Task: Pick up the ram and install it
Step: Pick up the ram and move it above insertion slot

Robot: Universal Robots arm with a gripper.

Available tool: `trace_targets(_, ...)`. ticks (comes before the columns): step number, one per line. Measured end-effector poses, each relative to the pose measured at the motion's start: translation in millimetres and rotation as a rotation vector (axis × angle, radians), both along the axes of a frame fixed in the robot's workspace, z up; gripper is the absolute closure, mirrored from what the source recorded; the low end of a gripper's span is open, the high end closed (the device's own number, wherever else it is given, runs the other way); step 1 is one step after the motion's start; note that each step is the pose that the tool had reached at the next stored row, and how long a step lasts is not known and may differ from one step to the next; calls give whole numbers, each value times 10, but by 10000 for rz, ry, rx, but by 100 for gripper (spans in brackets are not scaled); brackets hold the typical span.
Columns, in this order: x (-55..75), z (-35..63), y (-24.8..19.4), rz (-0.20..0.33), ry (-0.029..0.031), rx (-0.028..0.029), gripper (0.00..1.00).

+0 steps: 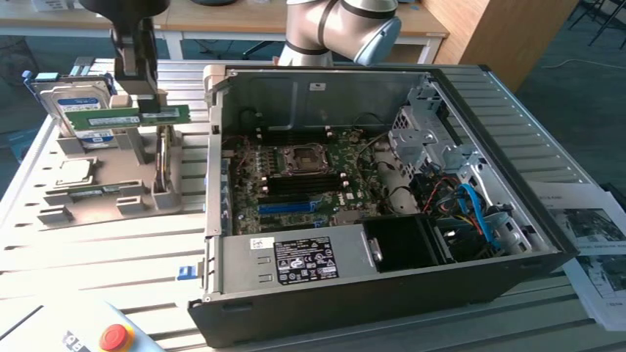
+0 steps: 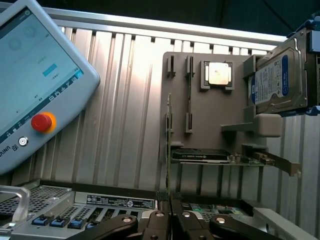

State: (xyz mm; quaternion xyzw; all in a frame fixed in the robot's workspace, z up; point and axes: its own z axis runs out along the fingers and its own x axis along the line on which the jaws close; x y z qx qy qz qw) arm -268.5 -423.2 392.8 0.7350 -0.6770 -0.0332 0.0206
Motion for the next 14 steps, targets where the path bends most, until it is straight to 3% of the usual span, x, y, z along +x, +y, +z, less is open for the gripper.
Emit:
trace_targets(9, 13, 0, 0, 3, -1, 0, 88)
trace_targets(14, 113, 0, -2, 8, -1, 0, 88)
